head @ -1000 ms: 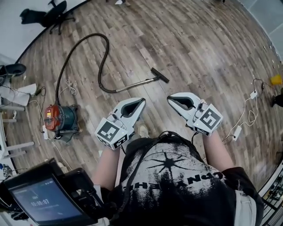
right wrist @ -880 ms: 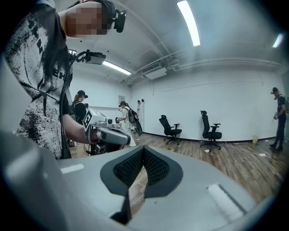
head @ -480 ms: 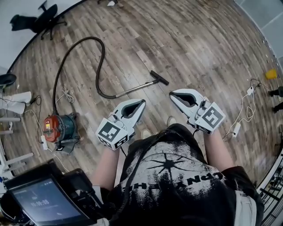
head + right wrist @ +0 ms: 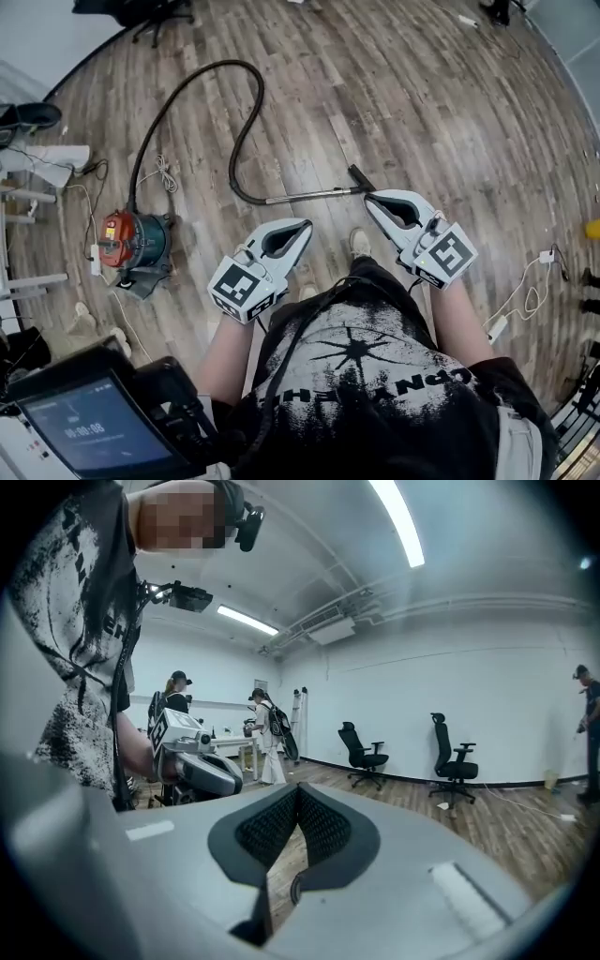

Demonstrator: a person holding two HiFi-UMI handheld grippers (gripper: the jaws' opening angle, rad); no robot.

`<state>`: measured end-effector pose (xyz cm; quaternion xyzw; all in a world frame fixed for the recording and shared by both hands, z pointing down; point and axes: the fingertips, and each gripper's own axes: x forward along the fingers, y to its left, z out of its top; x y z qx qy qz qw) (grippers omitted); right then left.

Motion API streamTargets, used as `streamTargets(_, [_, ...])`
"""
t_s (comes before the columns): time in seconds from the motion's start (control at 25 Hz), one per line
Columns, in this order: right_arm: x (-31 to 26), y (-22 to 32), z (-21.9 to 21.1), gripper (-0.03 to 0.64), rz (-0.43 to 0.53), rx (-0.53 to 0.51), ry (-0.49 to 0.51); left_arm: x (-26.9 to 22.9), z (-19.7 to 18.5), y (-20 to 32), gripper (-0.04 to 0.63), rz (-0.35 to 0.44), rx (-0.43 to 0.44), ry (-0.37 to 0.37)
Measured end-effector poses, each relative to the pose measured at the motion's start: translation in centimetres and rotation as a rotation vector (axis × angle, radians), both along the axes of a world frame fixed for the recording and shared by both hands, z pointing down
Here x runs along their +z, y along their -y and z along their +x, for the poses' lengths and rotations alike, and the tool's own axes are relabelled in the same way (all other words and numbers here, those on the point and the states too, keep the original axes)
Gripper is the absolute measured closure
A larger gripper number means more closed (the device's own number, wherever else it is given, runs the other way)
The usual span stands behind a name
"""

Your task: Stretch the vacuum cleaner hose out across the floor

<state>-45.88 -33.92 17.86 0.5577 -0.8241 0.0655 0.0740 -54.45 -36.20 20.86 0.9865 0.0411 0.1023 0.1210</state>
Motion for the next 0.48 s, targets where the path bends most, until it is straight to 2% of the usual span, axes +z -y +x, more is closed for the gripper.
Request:
streamTargets(0.24, [-1.0,4.6,4.4,0.609,0.046,-0.175,0.018,-0.6,5.0,3.1,0.594,0.018,-0.137,0.013])
streamTargets(0.48, [-0.4,4.7,10.7,0.609,0.035,-0.276,0.043,-1.6,13.3,4.1,0.594,0.039,-0.175,0.005])
